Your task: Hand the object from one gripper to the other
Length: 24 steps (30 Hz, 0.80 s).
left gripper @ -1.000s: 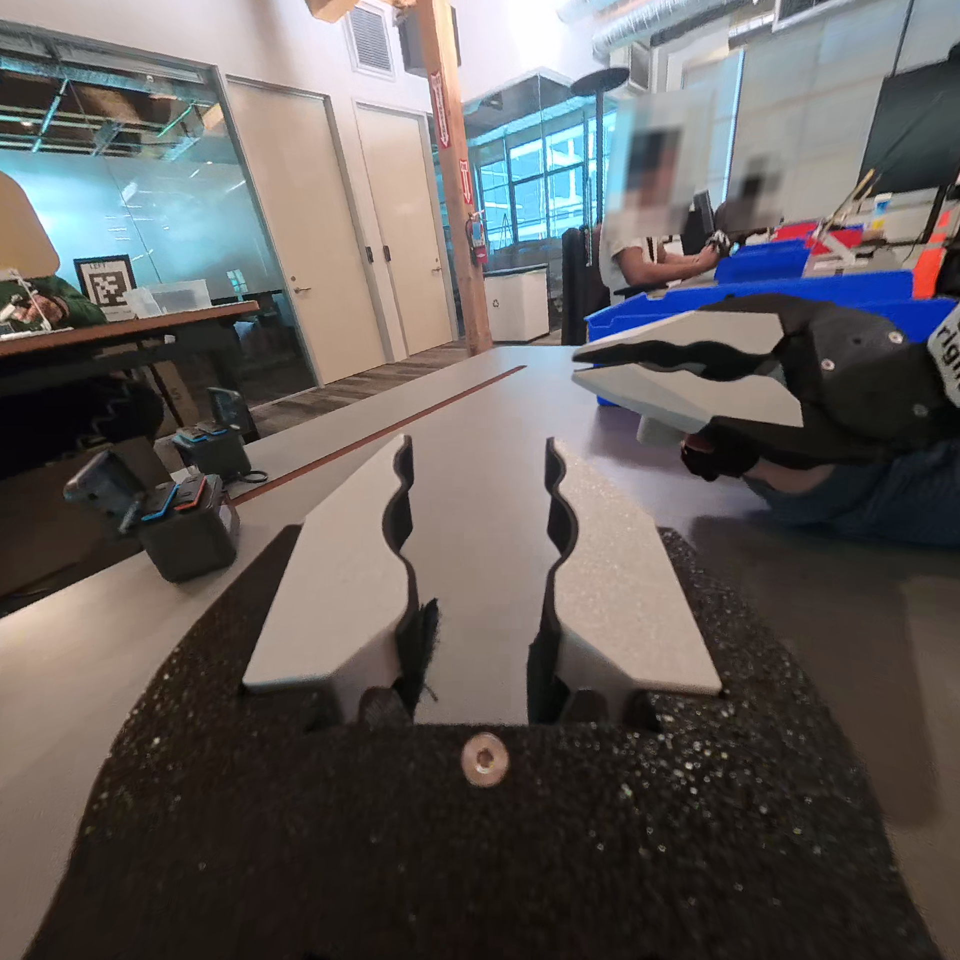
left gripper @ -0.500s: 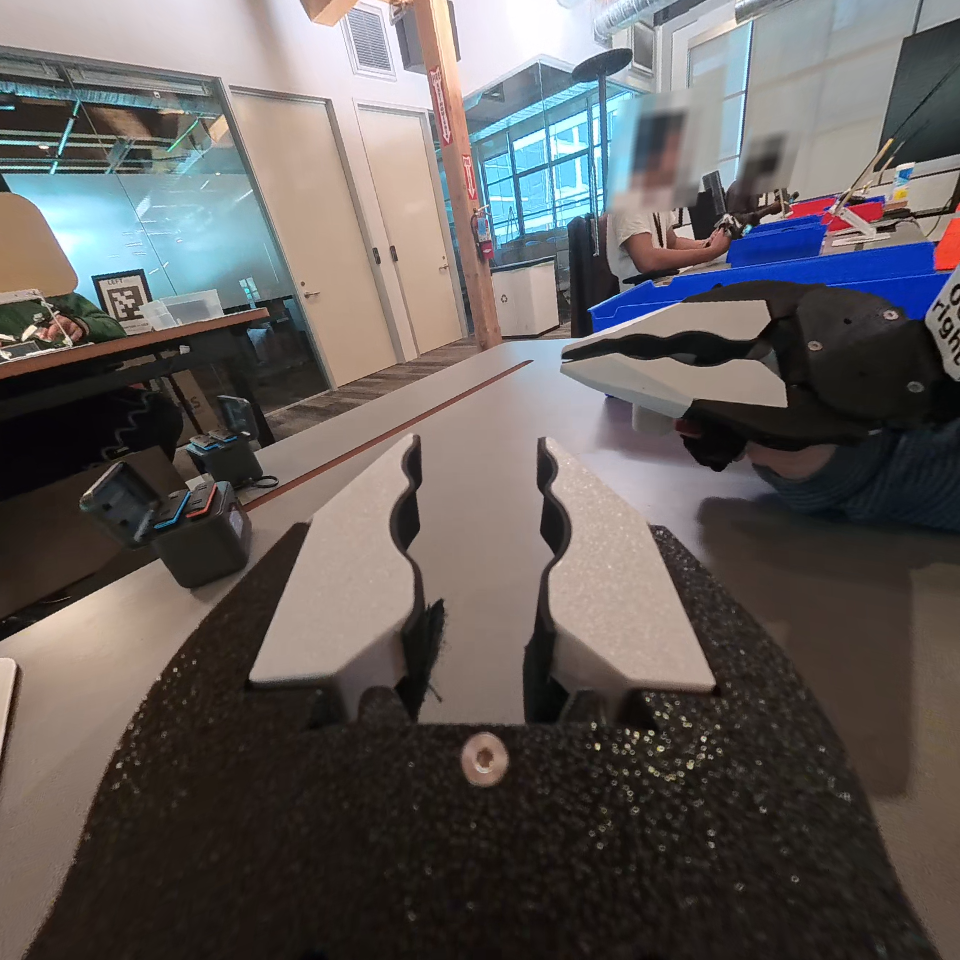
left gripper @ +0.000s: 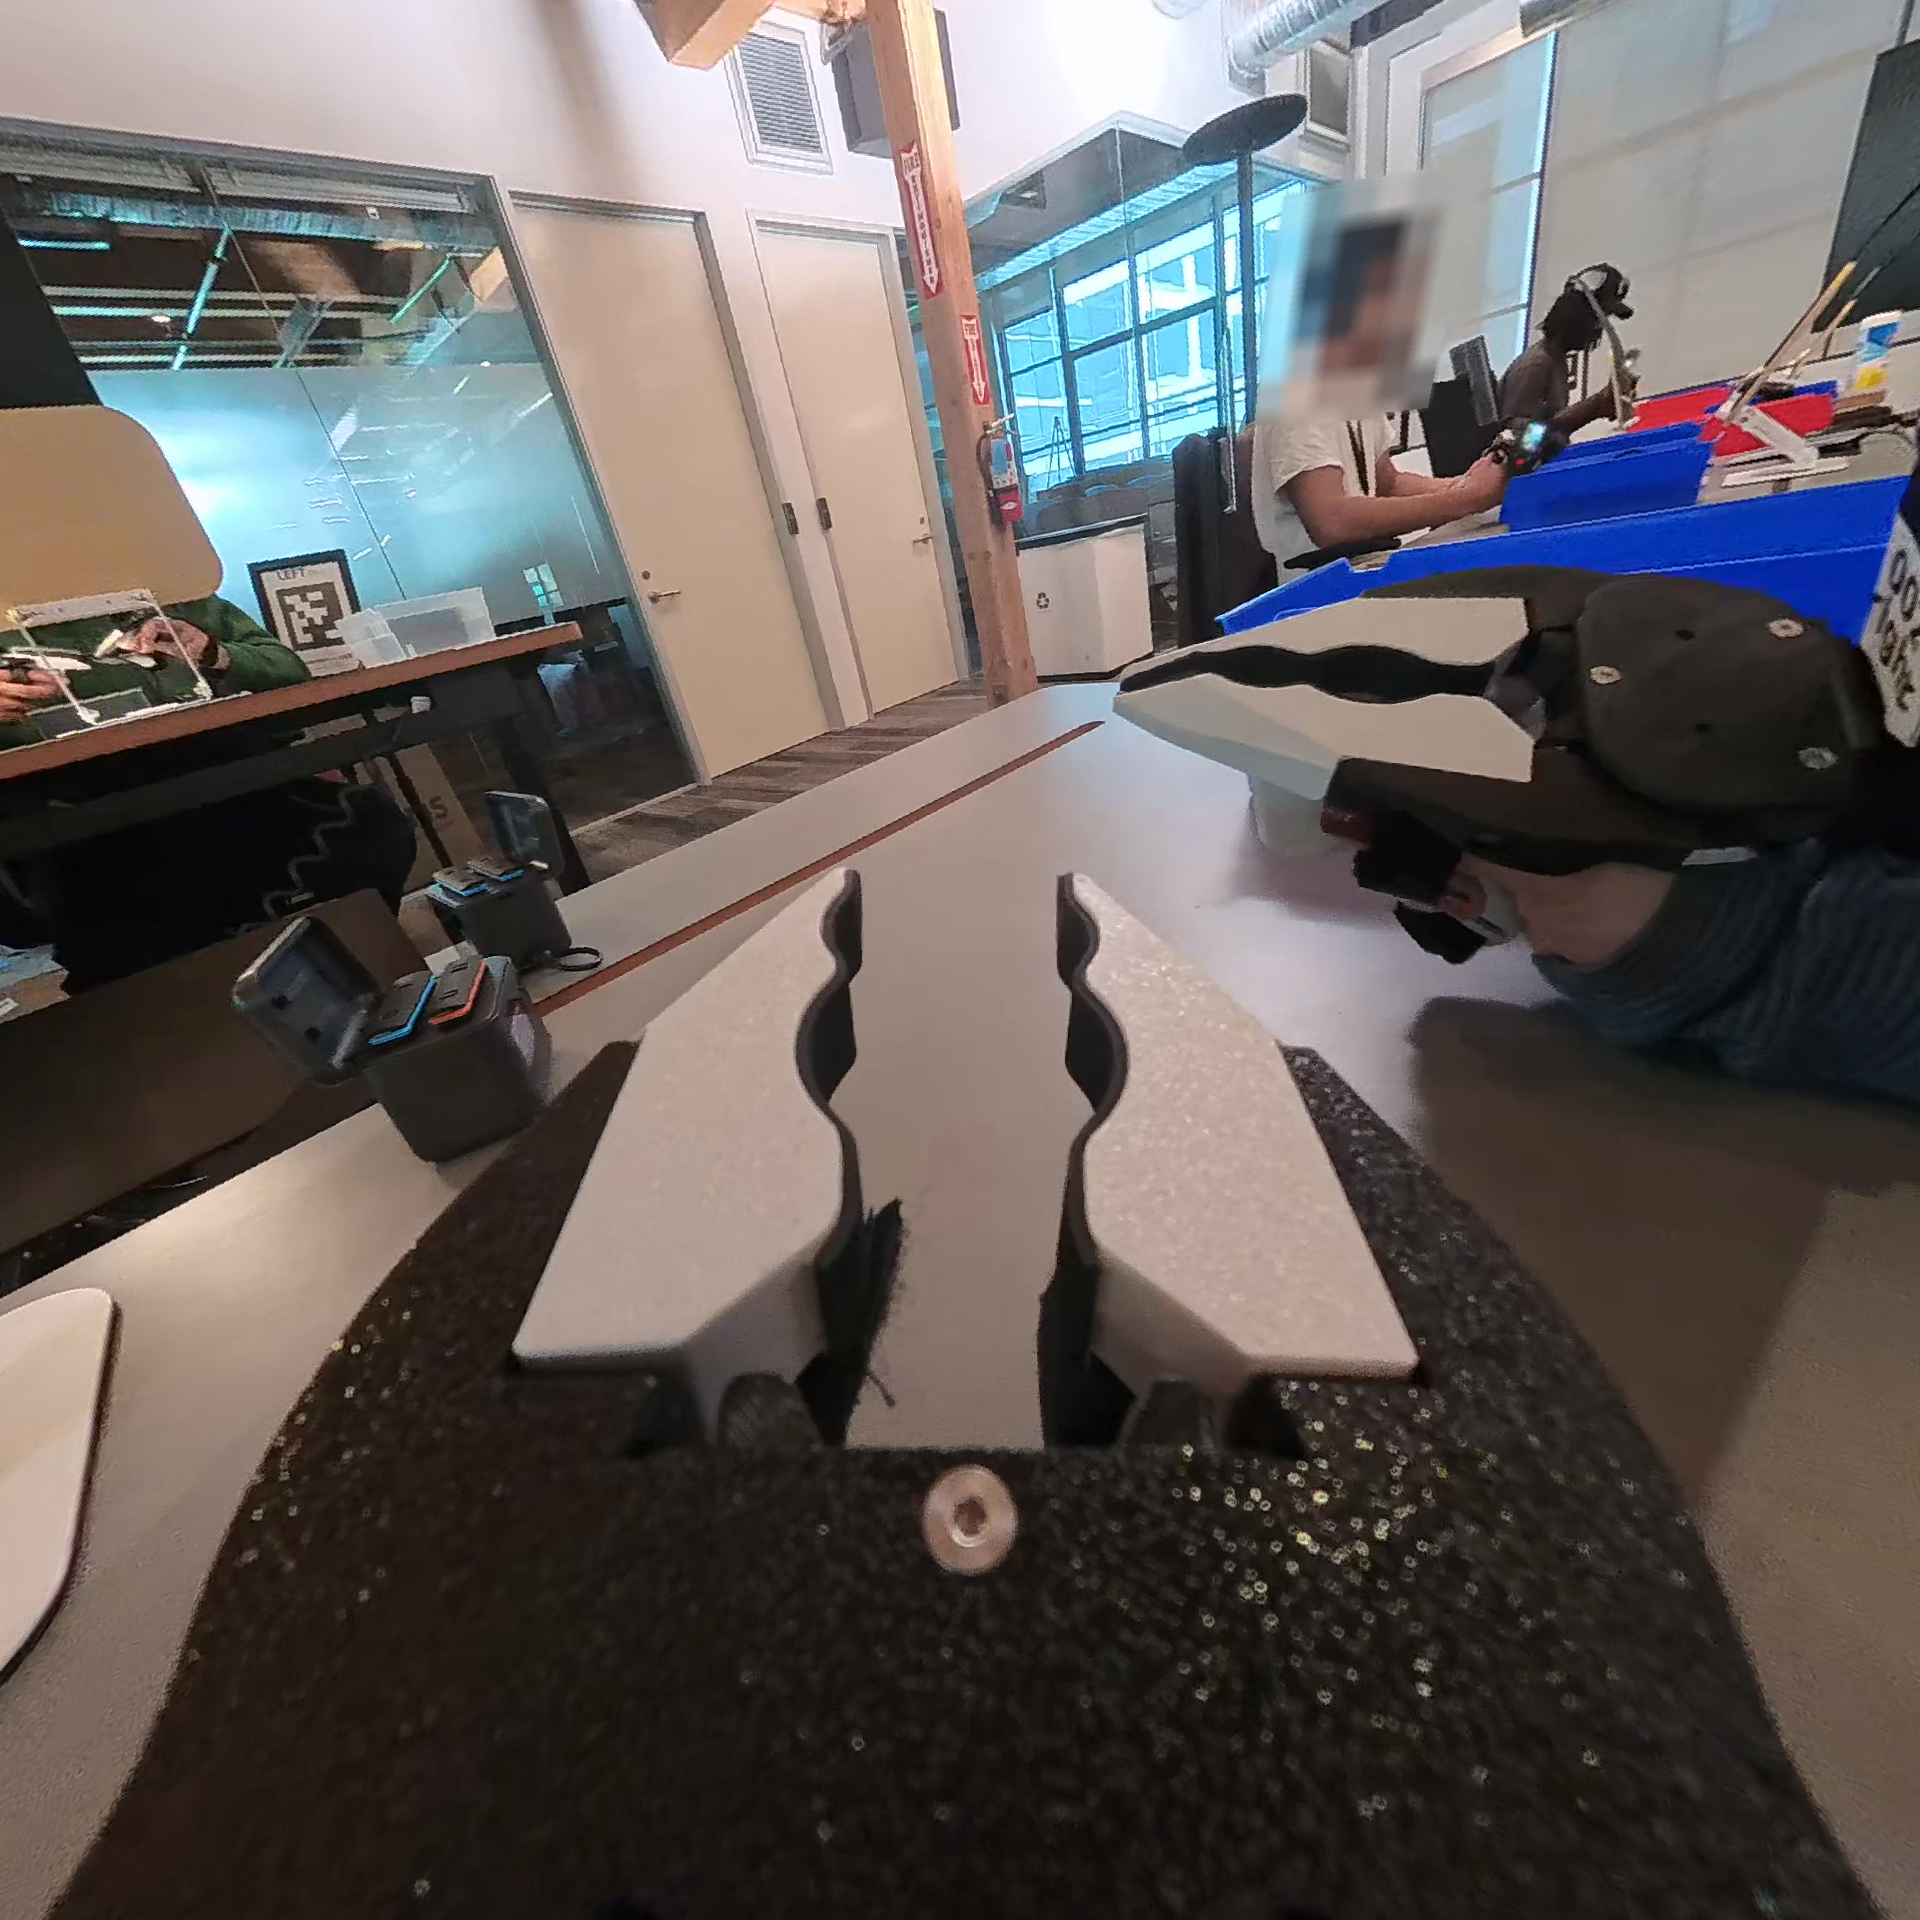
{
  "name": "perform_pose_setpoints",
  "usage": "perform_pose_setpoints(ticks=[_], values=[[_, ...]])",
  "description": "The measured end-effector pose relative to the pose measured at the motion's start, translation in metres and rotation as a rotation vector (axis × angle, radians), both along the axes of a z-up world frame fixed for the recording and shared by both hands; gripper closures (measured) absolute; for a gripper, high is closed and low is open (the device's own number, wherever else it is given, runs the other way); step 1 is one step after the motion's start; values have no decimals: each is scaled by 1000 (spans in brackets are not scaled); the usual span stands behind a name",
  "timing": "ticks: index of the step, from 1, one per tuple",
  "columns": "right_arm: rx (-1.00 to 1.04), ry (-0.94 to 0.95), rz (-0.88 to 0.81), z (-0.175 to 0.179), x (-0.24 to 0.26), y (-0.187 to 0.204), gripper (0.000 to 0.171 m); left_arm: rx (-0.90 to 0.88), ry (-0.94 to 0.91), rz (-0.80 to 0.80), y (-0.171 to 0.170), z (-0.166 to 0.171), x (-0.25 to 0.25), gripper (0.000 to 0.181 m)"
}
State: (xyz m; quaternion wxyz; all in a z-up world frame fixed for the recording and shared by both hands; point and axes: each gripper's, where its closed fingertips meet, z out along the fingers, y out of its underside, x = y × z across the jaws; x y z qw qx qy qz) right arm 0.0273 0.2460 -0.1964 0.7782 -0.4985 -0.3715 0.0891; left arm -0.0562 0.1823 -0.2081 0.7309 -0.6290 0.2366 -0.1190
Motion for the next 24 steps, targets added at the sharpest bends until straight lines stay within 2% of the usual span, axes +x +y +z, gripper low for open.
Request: perform_pose_setpoints(ticks=[6,17,21,24], values=[[12,-43,-96,-6,7,-14,168,23,-1,16,-1,3,-4,148],[25,-24,-202,-3,63,-73,168,76,79,21,-4,4,3,152],[21,-21,-227,-3,76,-81,169,124,187,-1,-10,2,25,156],[30,-13,-233,-1,85,-91,169,188,294,-31,-22,1,52,169]])
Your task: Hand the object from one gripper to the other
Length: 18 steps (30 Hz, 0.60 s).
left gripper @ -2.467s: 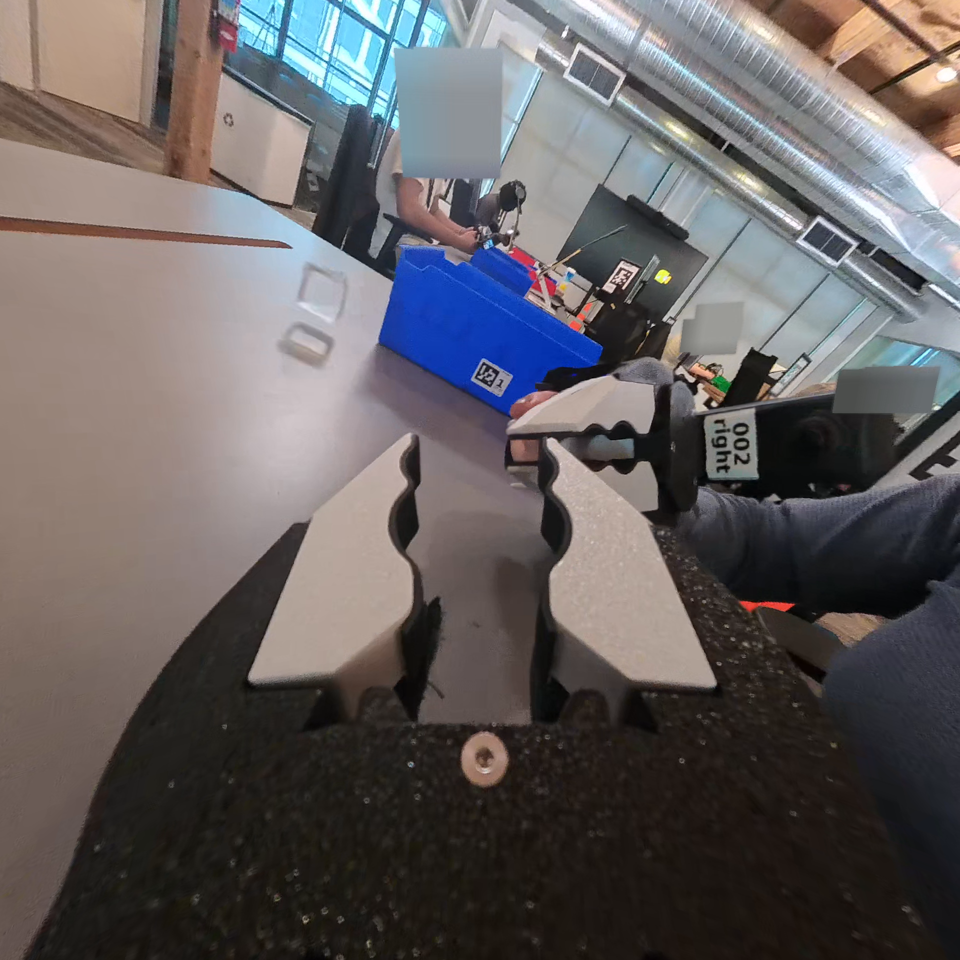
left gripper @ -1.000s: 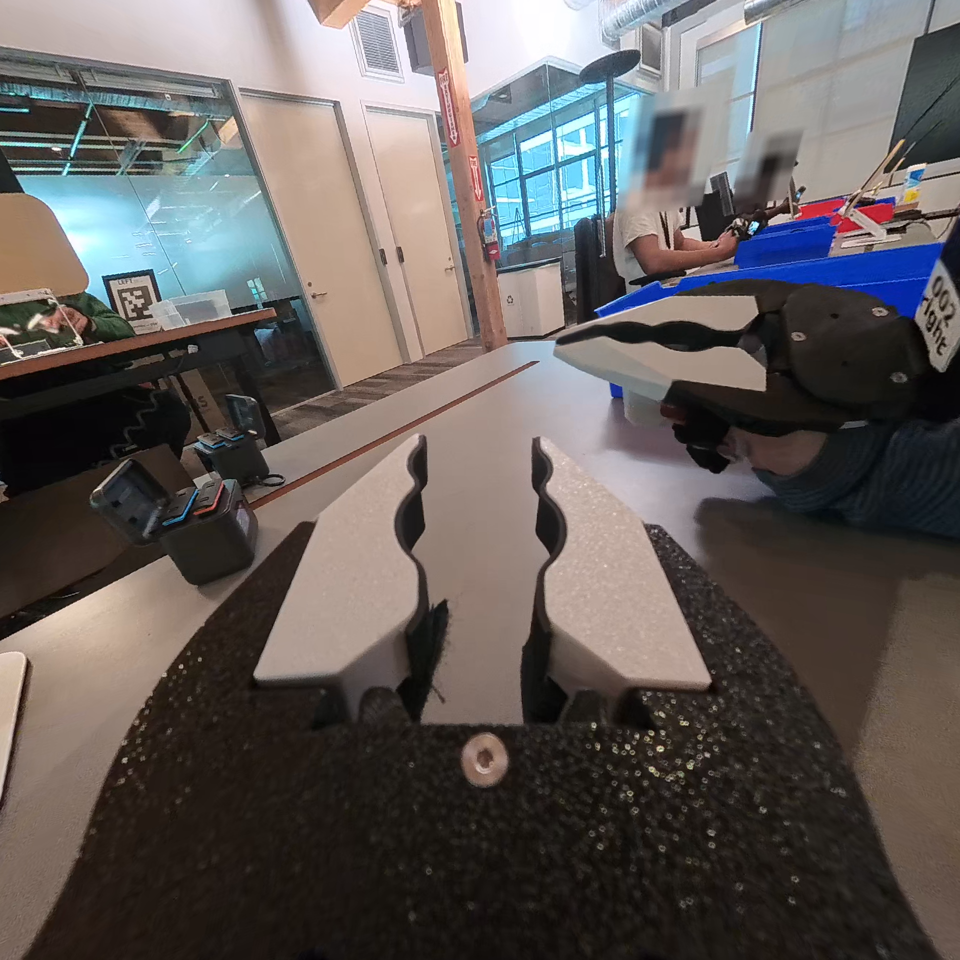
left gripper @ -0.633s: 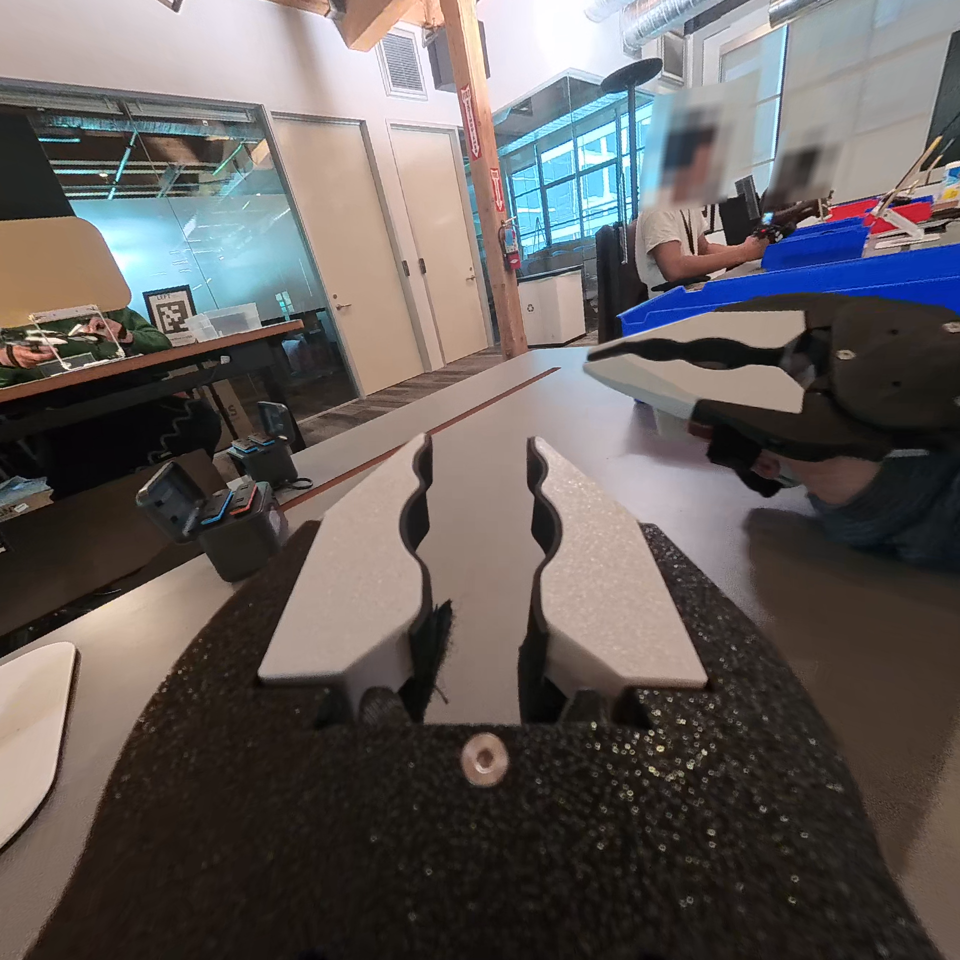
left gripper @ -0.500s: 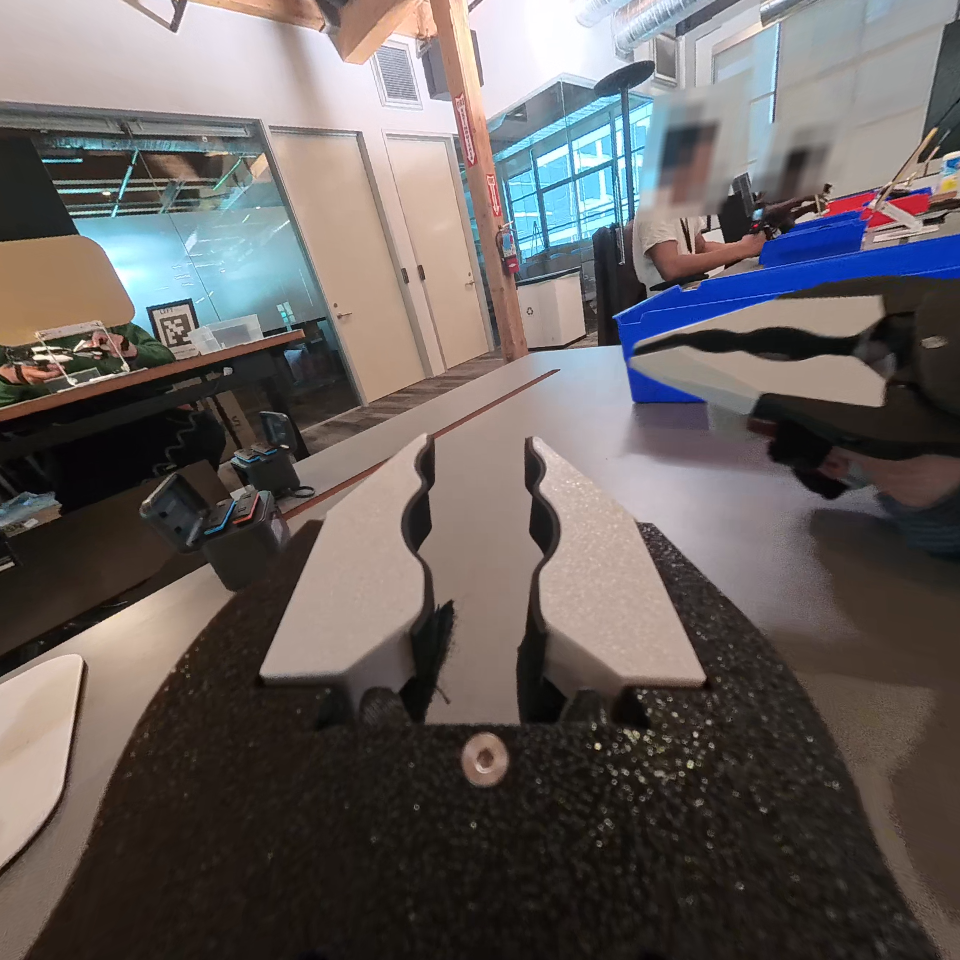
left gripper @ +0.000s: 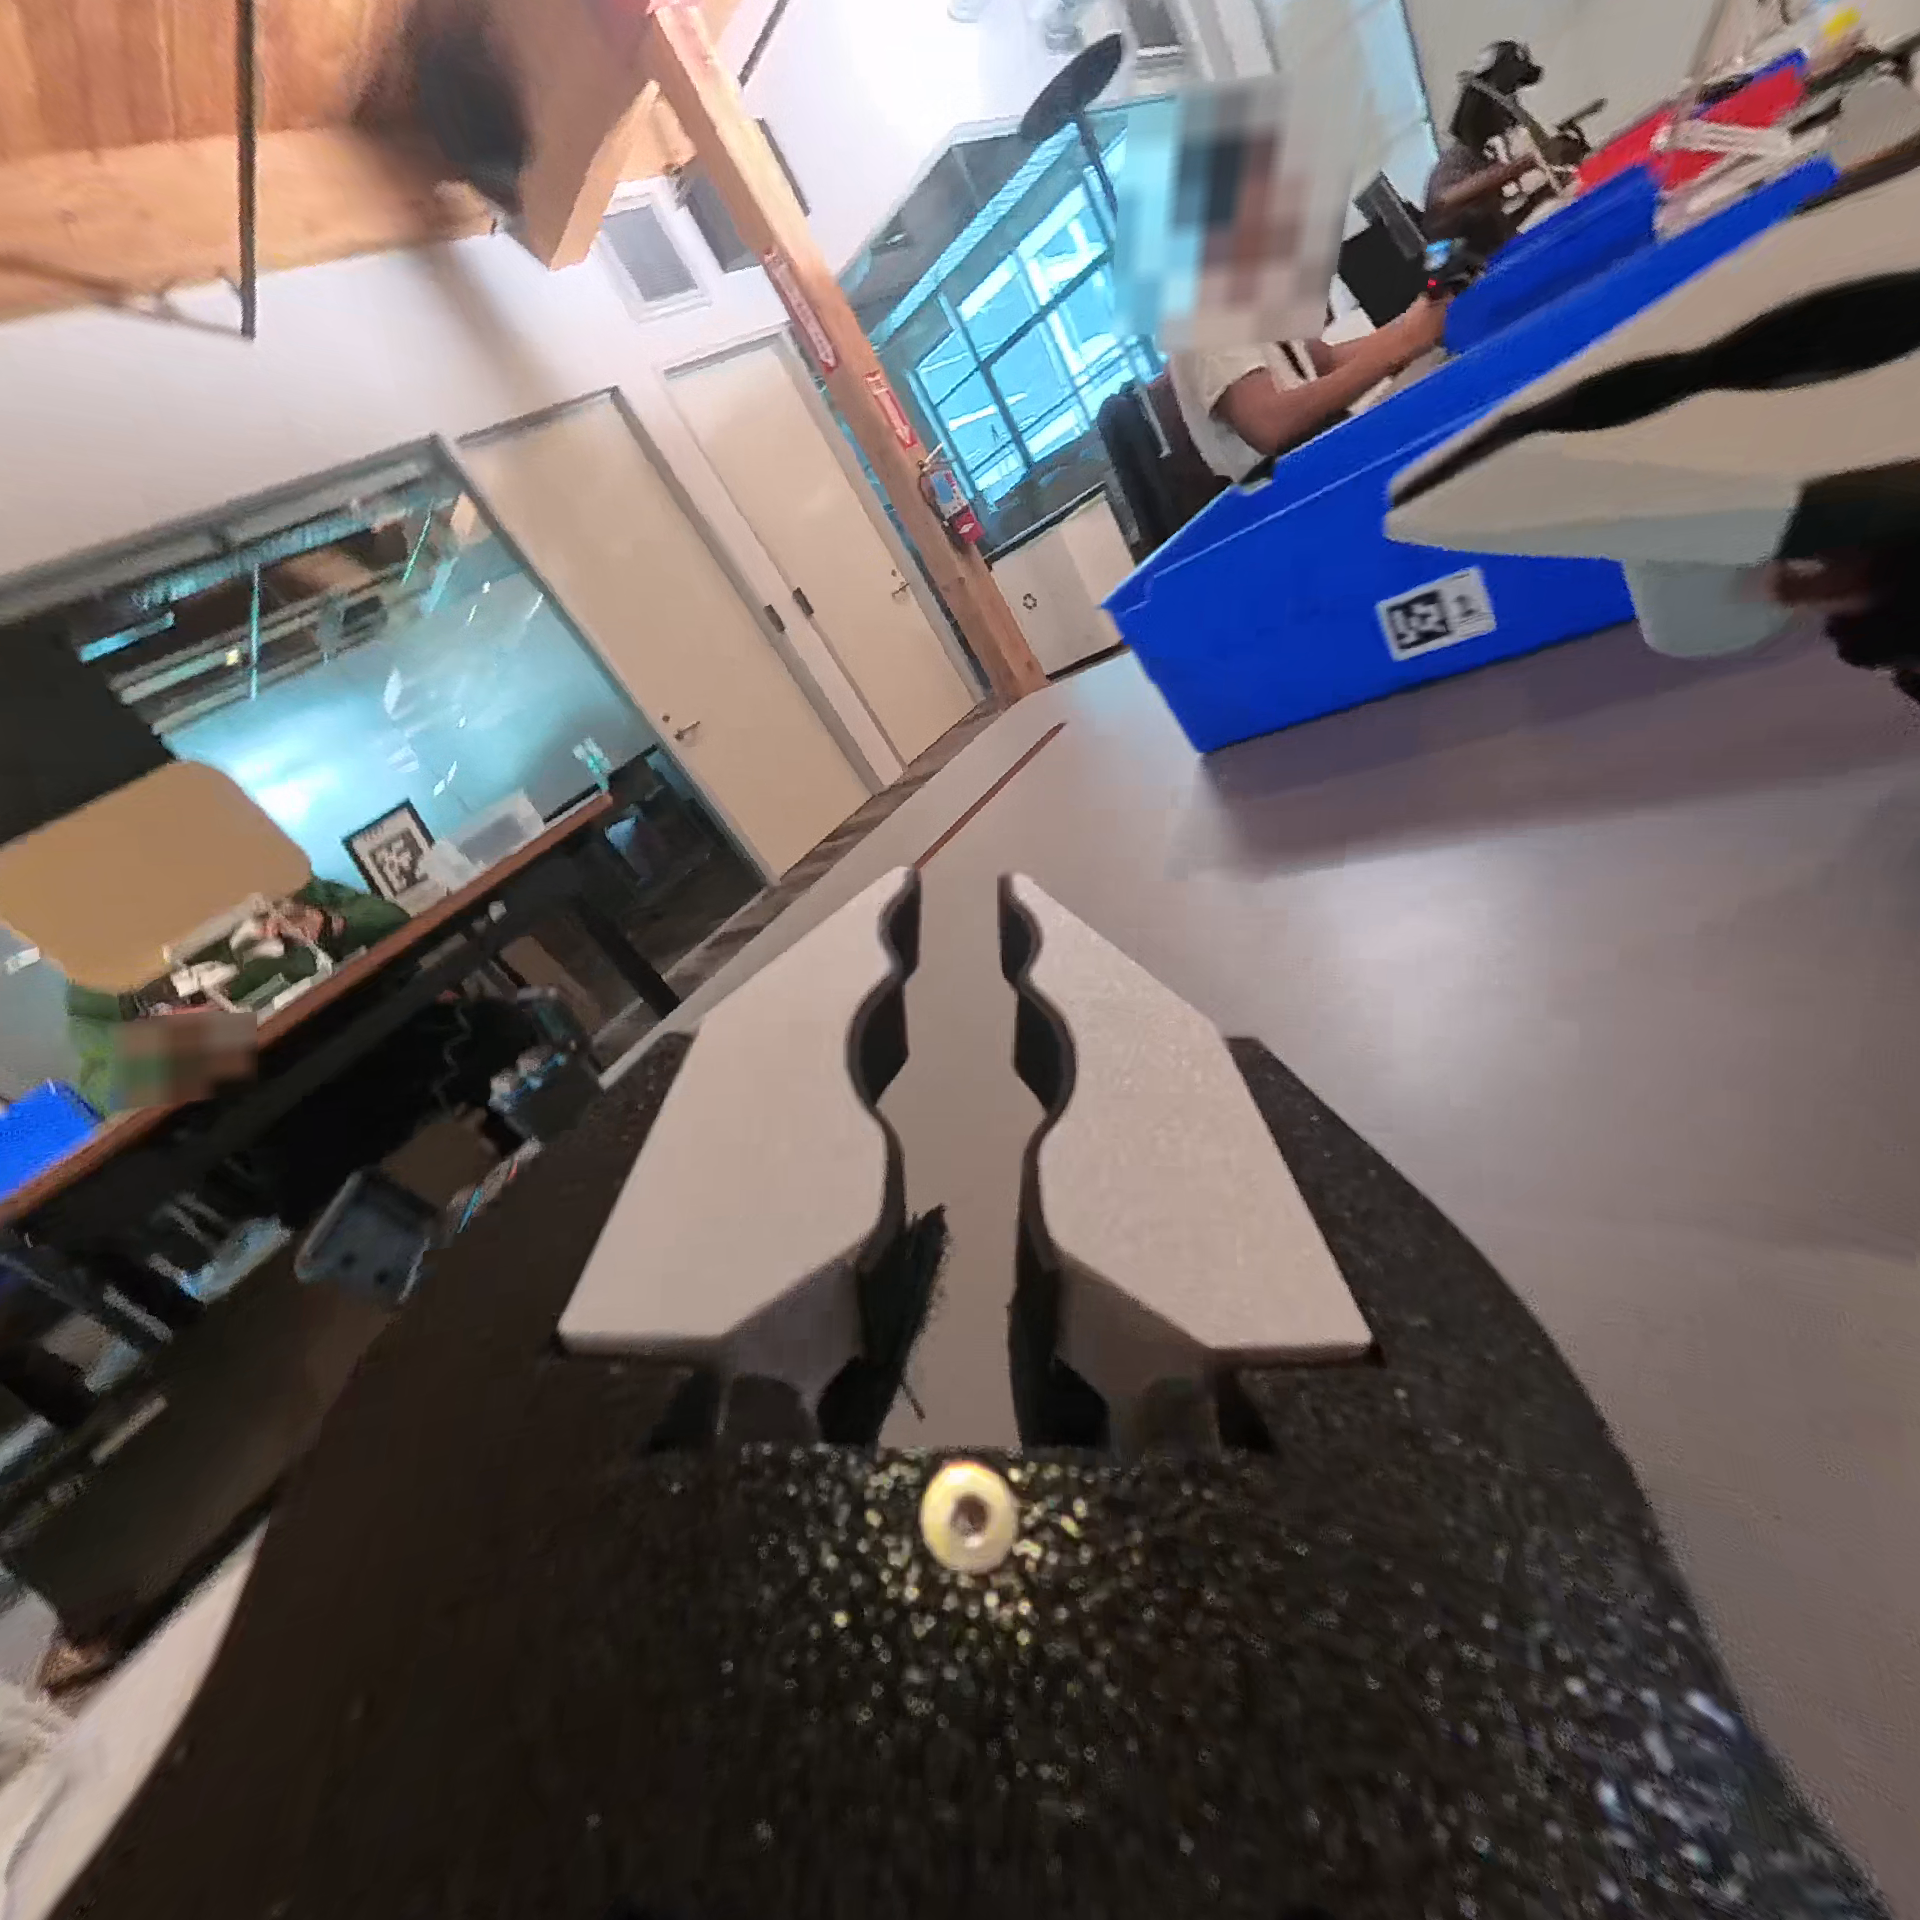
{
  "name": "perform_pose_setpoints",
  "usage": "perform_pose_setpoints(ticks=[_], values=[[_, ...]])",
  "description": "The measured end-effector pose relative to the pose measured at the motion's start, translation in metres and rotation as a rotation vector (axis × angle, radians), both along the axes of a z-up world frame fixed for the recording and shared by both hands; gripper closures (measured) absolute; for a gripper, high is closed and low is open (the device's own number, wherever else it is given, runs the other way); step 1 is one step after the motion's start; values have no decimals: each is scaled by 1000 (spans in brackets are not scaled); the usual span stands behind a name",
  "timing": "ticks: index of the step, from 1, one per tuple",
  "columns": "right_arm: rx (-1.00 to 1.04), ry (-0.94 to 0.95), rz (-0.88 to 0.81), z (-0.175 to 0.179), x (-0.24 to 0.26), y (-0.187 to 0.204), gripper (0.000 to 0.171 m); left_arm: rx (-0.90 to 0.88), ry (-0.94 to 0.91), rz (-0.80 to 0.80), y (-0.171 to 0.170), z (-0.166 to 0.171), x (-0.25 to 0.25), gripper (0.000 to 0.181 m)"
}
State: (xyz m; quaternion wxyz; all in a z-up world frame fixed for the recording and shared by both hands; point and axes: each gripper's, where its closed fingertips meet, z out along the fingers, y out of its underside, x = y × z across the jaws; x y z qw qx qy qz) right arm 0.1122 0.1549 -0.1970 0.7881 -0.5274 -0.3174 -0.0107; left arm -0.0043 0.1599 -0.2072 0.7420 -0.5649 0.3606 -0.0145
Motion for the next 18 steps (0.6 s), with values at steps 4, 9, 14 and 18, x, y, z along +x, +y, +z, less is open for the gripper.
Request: perform_pose_setpoints(ticks=[4,9,14,18], values=[[17,96,7,11,22,-17,169,60,-1,-55,-20,10,37,181],[57,98,-9,17,60,-37,171,-15,-109,-165,-26,9,102,181],[88,120,3,20,99,-36,171,-67,-179,-245,-8,9,163,181],[110,154,76,31,110,-29,171,-51,-123,-236,7,4,186,181]])
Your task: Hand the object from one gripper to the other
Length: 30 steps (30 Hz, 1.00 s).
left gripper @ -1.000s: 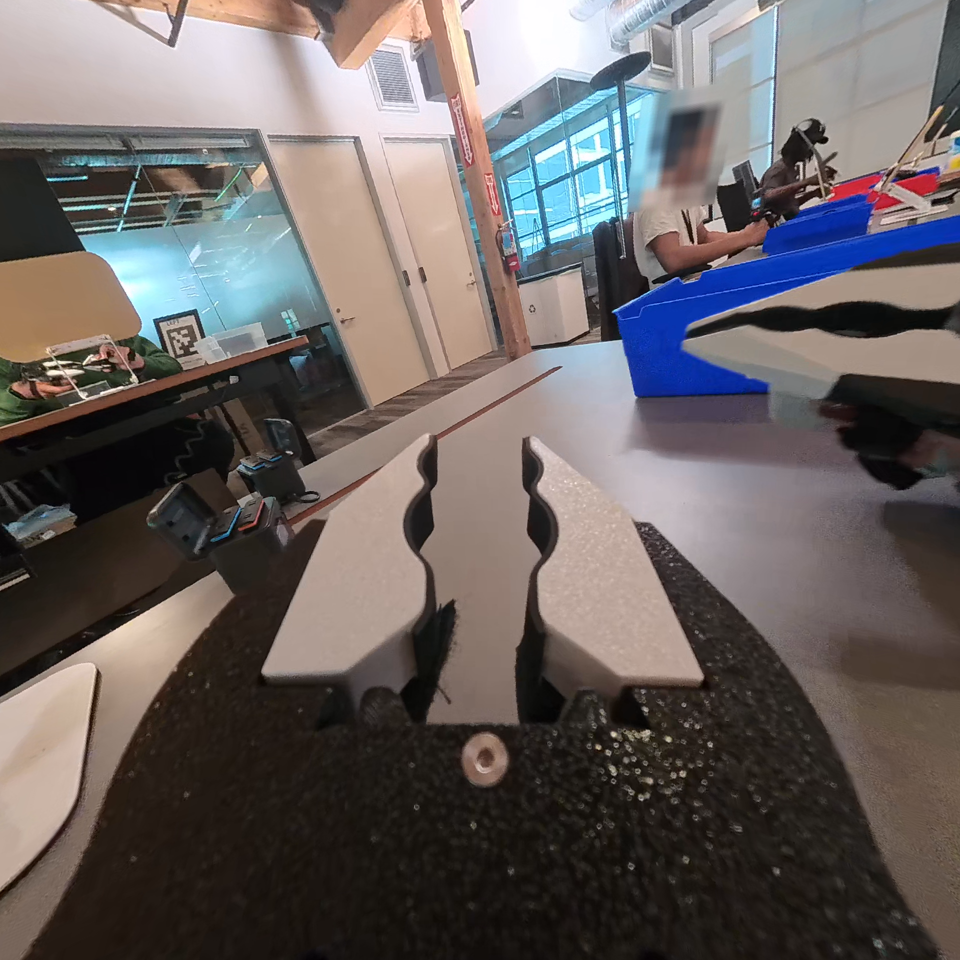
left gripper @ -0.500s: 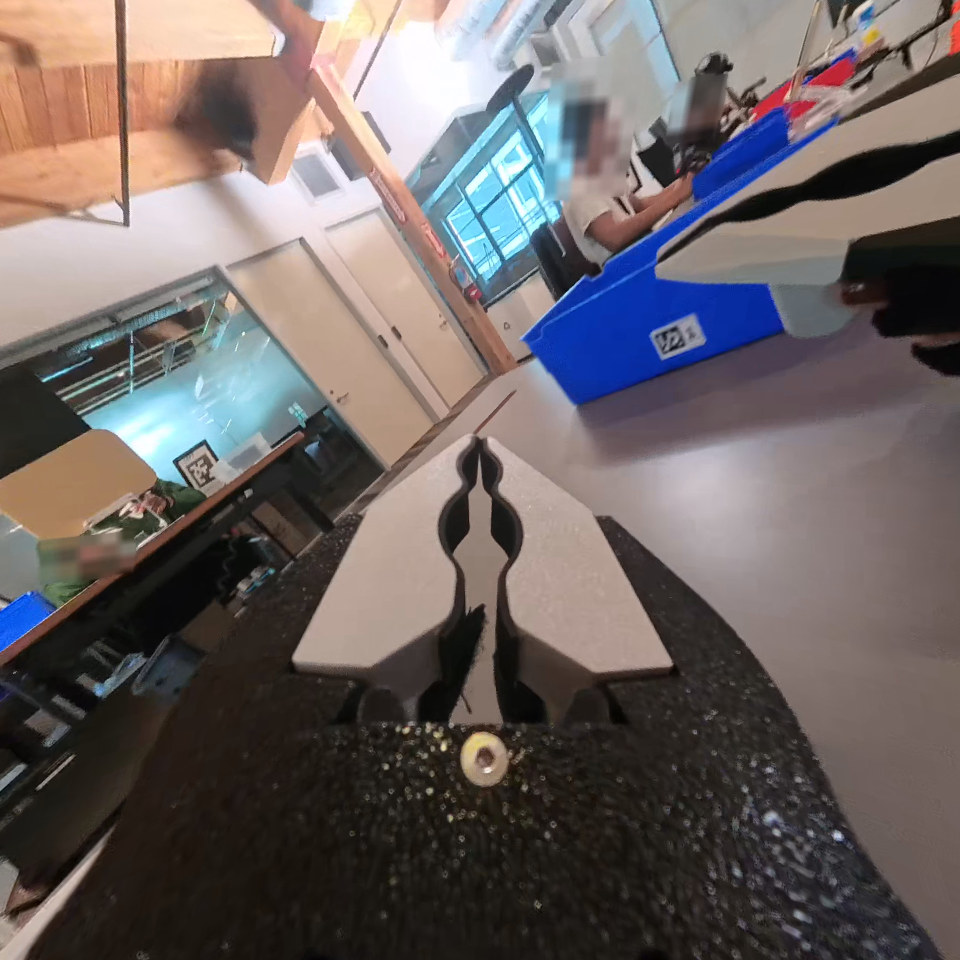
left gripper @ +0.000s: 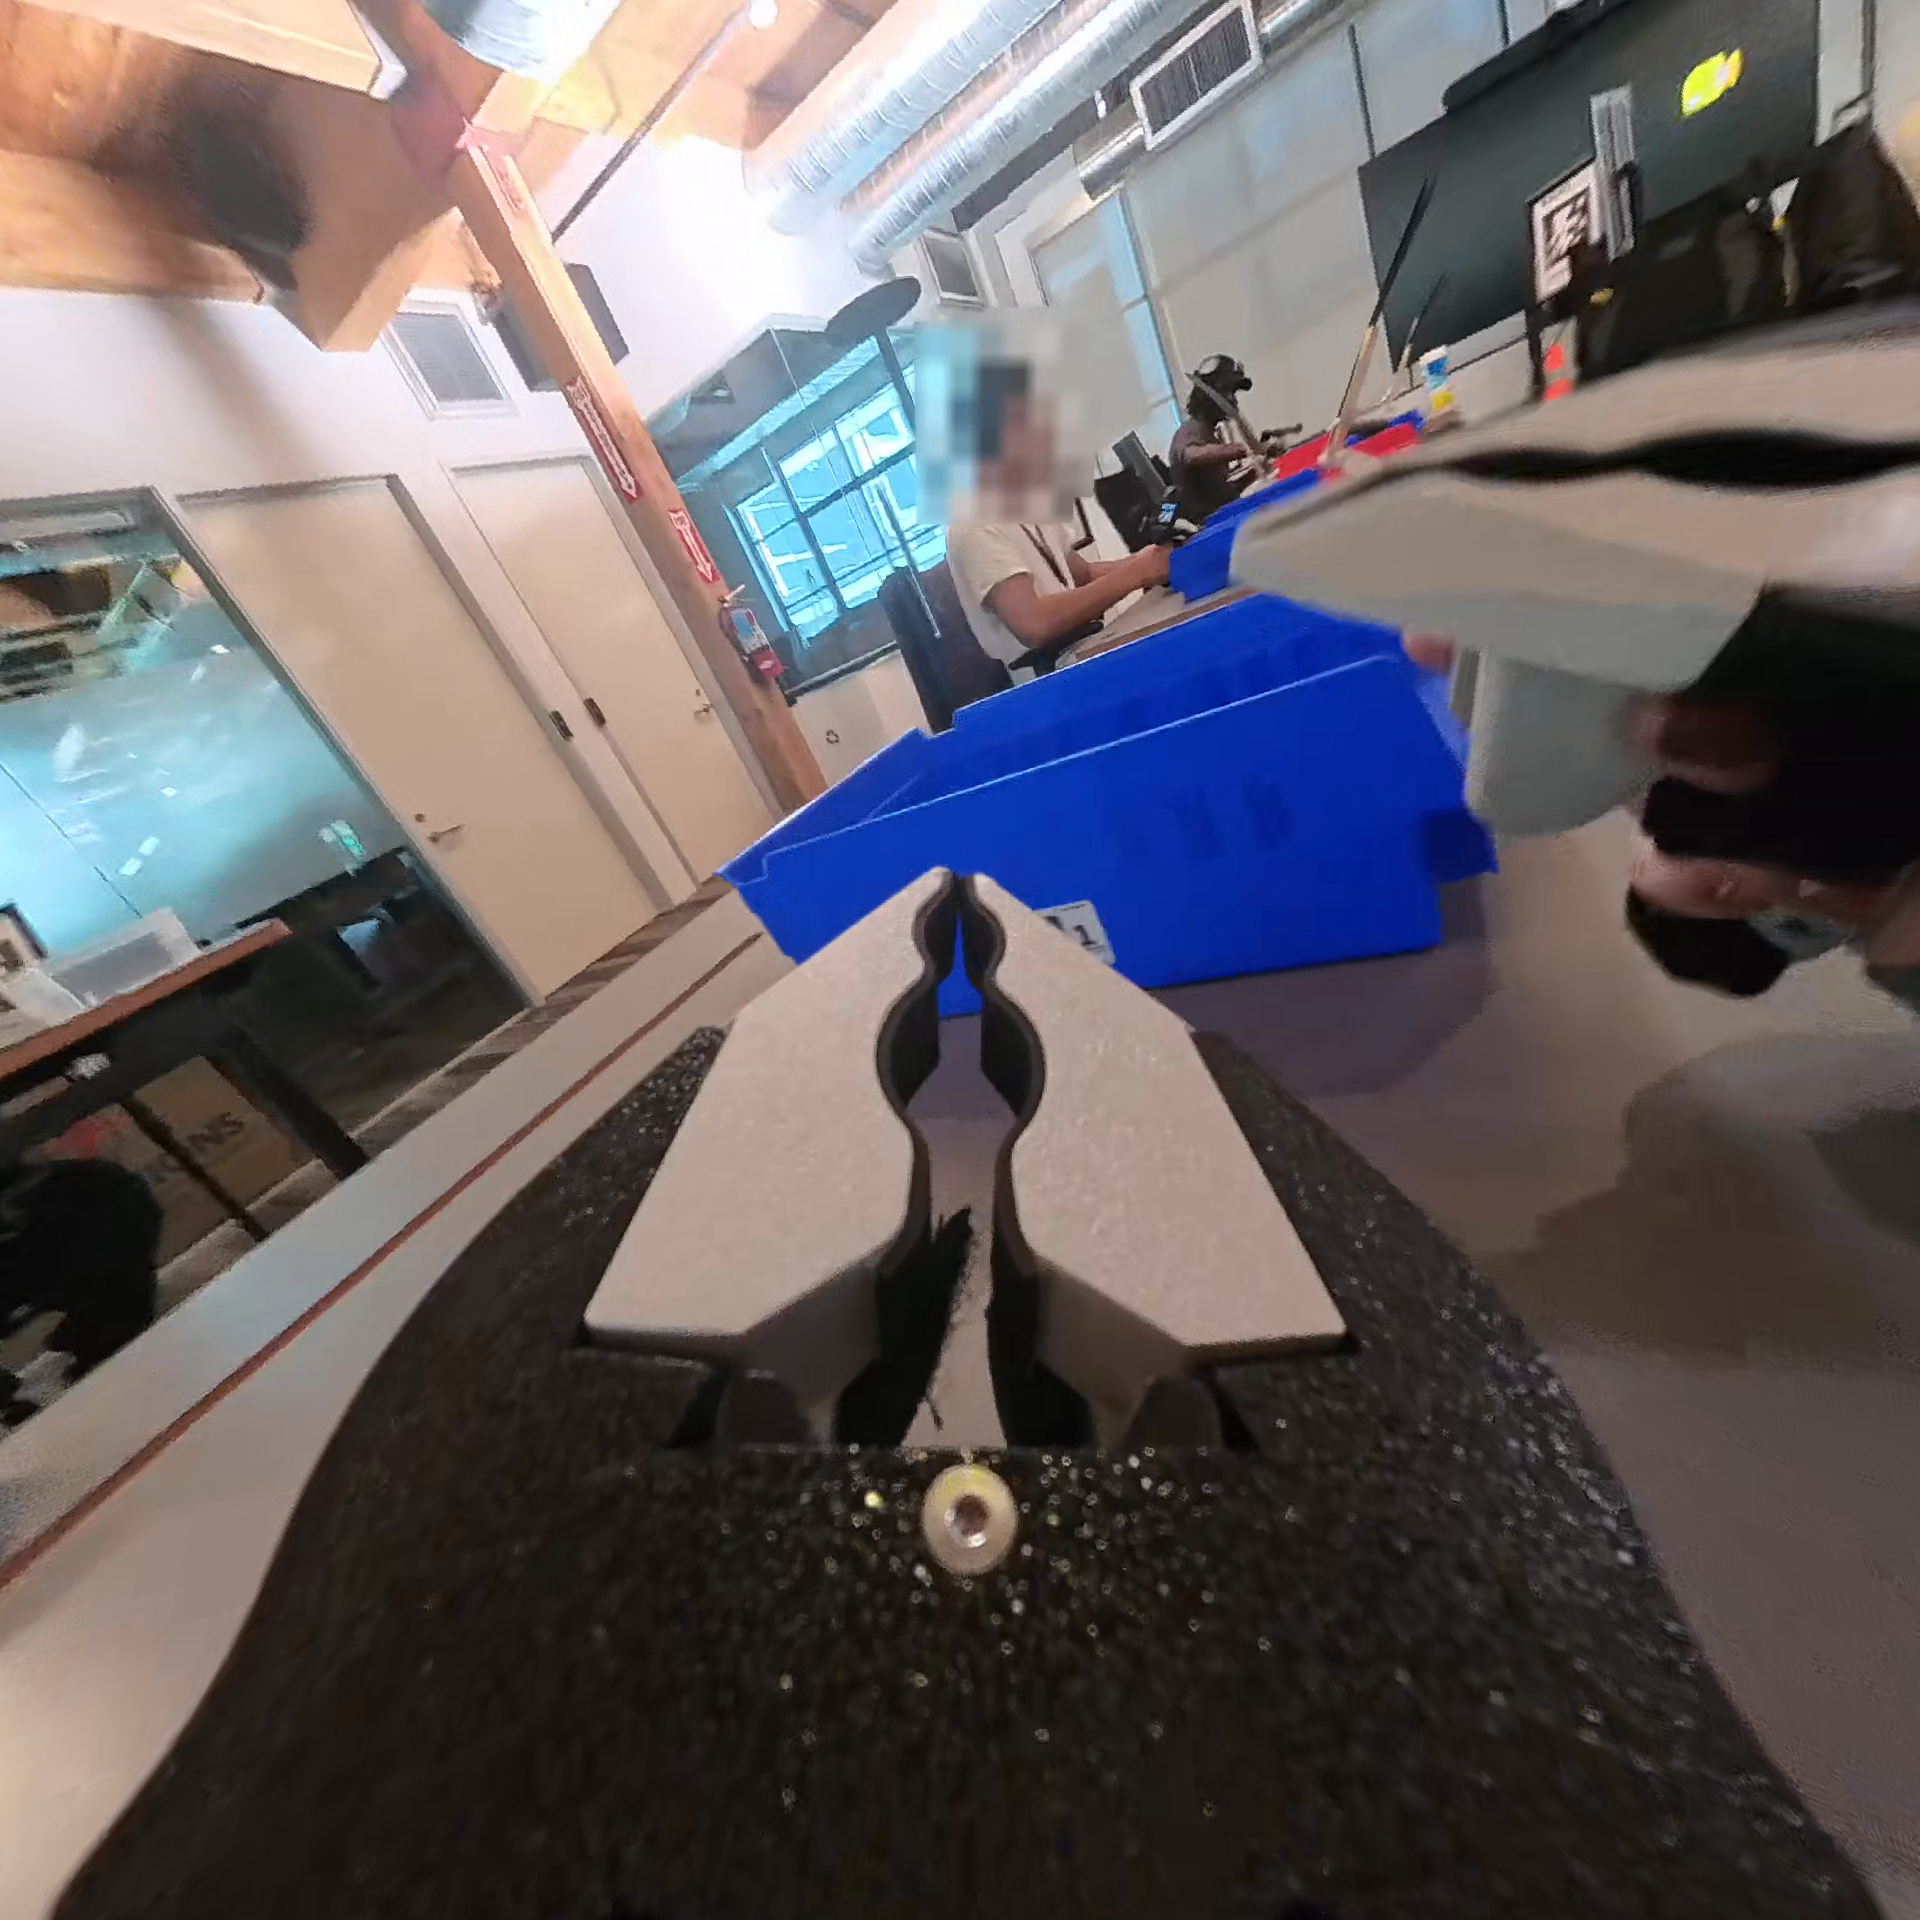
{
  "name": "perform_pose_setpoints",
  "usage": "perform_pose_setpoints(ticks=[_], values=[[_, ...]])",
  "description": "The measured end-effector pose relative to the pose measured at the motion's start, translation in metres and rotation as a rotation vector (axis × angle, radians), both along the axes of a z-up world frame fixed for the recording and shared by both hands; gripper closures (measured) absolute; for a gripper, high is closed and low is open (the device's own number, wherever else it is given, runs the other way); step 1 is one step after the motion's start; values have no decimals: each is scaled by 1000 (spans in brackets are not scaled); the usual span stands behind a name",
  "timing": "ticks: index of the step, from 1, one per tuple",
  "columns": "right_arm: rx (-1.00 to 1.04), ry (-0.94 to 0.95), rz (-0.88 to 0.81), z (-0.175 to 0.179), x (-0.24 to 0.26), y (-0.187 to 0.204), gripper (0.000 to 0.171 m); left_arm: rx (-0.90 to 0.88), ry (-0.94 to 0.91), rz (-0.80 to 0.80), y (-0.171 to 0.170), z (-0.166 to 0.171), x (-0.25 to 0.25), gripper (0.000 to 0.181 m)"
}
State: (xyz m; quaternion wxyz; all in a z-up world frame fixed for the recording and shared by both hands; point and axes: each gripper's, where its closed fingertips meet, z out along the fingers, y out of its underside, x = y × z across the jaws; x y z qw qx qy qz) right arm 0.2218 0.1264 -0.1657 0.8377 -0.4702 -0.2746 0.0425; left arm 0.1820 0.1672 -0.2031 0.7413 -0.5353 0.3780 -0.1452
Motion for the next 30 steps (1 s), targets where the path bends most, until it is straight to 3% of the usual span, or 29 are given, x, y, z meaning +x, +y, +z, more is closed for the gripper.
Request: perform_pose_setpoints(ticks=[5,9,14,18,24,30], values=[[-43,61,76,22,30,2,171,39,60,134,14,3,-12,181],[-178,130,47,51,79,5,171,-86,-16,172,10,25,2,181],[-348,145,-154,98,160,16,171,-176,-2,18,3,104,73,181],[-359,182,-371,139,245,20,169,-257,4,-127,4,163,127,181],[-298,171,-533,166,382,28,169,-265,-56,-28,43,195,204,181],[-378,117,-578,177,533,49,168,-279,-198,-35,67,231,344,181]])
